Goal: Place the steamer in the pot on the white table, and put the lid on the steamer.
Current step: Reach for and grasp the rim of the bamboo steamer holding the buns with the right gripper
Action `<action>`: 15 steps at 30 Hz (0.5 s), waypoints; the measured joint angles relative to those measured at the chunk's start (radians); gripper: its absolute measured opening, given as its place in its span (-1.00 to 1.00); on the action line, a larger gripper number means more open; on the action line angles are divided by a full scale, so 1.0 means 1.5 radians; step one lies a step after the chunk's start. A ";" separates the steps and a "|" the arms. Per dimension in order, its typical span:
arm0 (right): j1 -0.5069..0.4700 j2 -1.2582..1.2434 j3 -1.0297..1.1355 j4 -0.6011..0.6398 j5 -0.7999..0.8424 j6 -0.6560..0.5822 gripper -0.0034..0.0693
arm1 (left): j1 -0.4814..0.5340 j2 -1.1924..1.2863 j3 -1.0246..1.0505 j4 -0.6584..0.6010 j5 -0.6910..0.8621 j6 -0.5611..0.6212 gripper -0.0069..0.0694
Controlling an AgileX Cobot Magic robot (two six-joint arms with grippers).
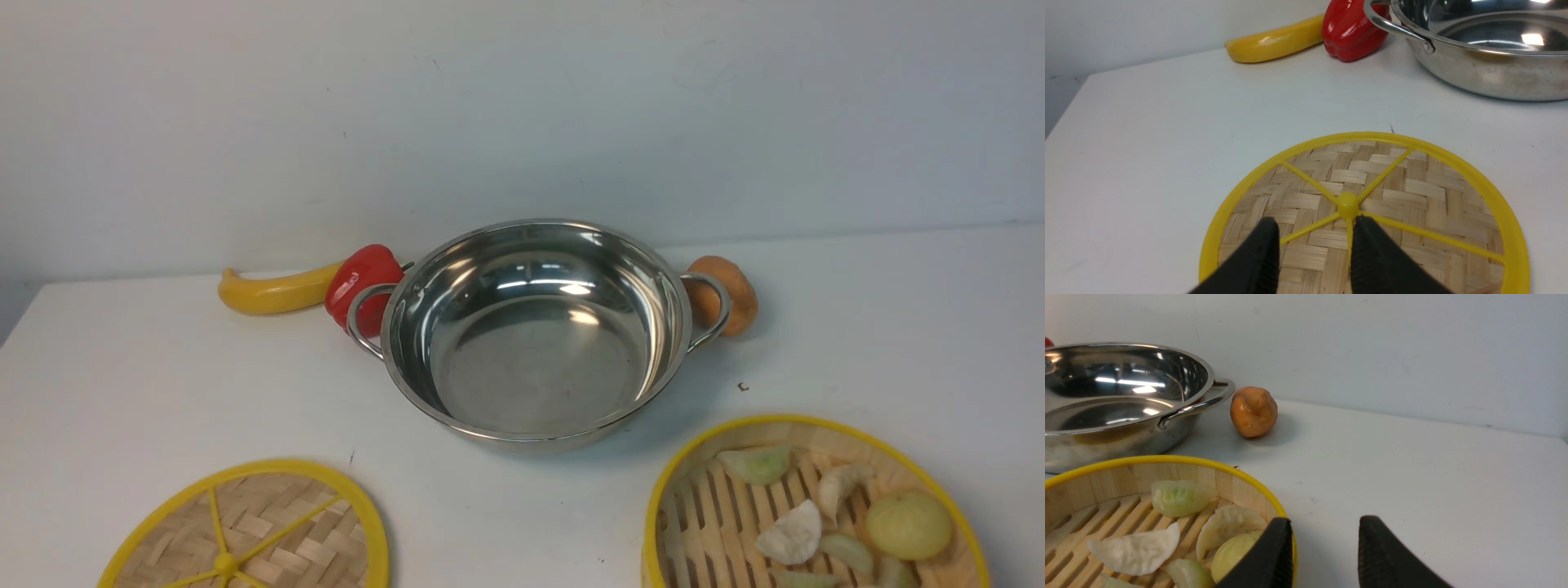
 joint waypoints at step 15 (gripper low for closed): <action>0.000 -0.002 -0.219 0.075 0.086 0.051 -0.22 | 0.000 0.000 0.000 0.000 0.000 0.000 -0.19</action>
